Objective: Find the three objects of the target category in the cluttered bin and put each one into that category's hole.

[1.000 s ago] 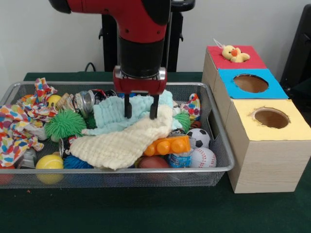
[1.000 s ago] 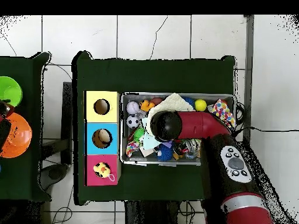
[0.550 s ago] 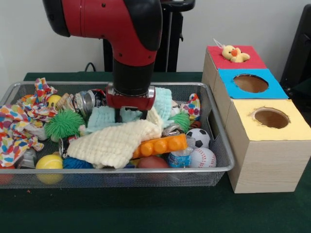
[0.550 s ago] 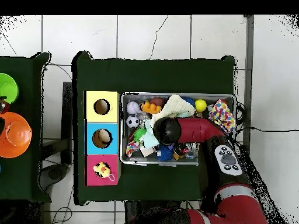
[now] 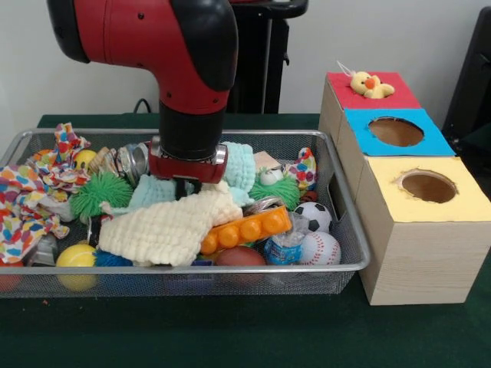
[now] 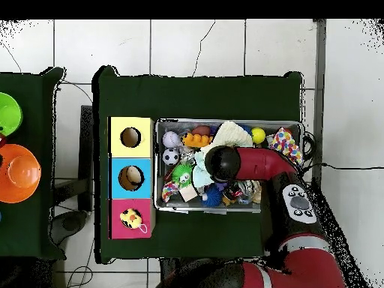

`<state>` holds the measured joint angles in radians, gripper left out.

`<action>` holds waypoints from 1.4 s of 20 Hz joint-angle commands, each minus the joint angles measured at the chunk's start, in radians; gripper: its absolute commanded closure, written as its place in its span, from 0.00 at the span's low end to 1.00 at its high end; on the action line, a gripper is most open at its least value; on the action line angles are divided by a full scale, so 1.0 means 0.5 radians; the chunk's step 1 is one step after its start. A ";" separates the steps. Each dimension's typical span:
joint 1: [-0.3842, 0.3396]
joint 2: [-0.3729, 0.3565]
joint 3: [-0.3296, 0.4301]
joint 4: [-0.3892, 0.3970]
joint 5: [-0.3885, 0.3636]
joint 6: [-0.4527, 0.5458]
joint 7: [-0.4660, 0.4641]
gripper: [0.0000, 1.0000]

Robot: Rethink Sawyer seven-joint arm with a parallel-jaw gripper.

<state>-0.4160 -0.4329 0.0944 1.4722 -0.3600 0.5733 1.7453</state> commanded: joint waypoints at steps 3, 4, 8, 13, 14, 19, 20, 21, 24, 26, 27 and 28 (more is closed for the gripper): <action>-0.229 -0.050 0.051 -0.063 0.063 0.488 -0.172 1.00; -0.284 -0.084 0.062 -0.072 0.044 0.546 -0.274 1.00; -0.490 -0.104 0.131 -0.284 -0.137 0.777 -0.749 1.00; -0.675 -0.022 0.267 -0.533 -0.315 0.931 -1.136 1.00; -0.702 0.006 0.299 -0.574 -0.329 0.951 -1.174 1.00; -0.782 0.064 0.379 -0.628 -0.354 1.039 -1.248 1.00; -0.786 0.080 0.380 -0.628 -0.354 1.032 -1.237 1.00; -0.791 0.097 0.381 -0.628 -0.355 1.025 -1.226 1.00; -0.799 0.169 0.390 -0.623 -0.339 1.003 -1.211 1.00; -0.816 0.196 0.395 -0.590 -0.314 0.932 -1.176 1.00; -0.812 0.202 0.389 -0.582 -0.312 0.963 -1.193 1.00; -0.818 0.202 0.394 -0.569 -0.302 0.948 -1.184 1.00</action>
<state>-0.8234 -0.4180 0.1919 1.1747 -0.4709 0.9796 1.4166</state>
